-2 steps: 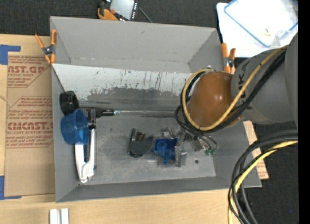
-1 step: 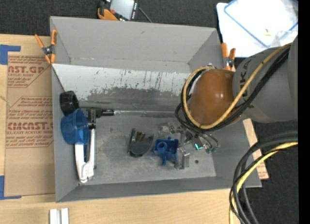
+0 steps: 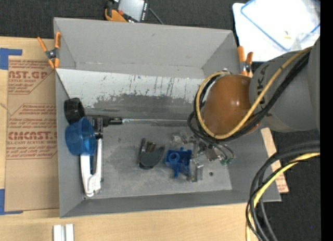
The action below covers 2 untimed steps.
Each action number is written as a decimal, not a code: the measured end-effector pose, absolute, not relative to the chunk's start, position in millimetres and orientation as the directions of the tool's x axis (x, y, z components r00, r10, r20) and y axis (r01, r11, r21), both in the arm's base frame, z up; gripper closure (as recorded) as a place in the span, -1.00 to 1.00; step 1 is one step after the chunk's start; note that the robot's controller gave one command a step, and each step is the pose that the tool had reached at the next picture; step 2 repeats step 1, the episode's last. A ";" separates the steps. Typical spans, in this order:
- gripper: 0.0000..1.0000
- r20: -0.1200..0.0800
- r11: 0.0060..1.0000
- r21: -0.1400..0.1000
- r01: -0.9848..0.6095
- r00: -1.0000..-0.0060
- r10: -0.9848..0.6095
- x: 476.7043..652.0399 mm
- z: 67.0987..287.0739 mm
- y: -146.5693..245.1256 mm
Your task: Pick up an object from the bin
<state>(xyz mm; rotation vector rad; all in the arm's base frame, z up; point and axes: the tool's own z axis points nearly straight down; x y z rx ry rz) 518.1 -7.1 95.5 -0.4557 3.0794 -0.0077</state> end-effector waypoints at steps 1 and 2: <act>1.00 -0.033 0.892 -0.019 -0.451 -0.891 -0.452 548.2 76.6 21.0; 1.00 -0.033 0.892 -0.019 -0.451 -0.891 -0.452 548.2 76.6 21.0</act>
Offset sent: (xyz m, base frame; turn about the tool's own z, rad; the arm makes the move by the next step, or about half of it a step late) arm 0.0000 0.0000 0.0000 0.0000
